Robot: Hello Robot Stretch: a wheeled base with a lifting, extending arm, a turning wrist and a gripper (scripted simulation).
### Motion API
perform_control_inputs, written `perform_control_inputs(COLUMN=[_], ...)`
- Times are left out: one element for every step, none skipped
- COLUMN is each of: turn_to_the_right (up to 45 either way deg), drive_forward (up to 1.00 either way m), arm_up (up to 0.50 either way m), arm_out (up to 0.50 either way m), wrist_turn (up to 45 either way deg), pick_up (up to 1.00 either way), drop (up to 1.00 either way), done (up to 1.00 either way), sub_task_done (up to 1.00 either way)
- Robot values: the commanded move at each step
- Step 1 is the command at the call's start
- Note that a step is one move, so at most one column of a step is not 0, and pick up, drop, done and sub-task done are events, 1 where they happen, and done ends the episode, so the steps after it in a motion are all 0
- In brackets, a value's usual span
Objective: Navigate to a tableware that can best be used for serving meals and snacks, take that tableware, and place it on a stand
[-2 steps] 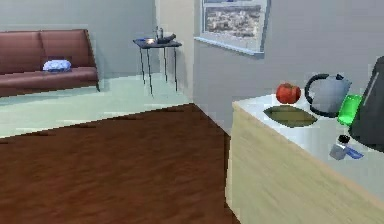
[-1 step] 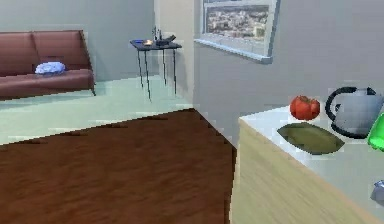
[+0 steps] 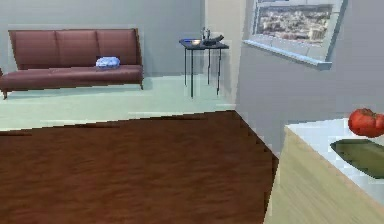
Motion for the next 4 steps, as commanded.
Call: perform_control_inputs(turn_to_the_right=[0.0,-21.0,0.0,0.0], drive_forward=[0.35,0.0,0.0,0.0], arm_up=[0.0,0.0,0.5,0.38], arm_out=[0.0,0.0,0.0,0.0], wrist_turn=[0.0,0.0,0.0,0.0], pick_up=[0.0,0.0,0.0,0.0], drop=[0.0,0.0,0.0,0.0], done=[0.0,0.0,0.0,0.0], sub_task_done=[0.0,0.0,0.0,0.0])
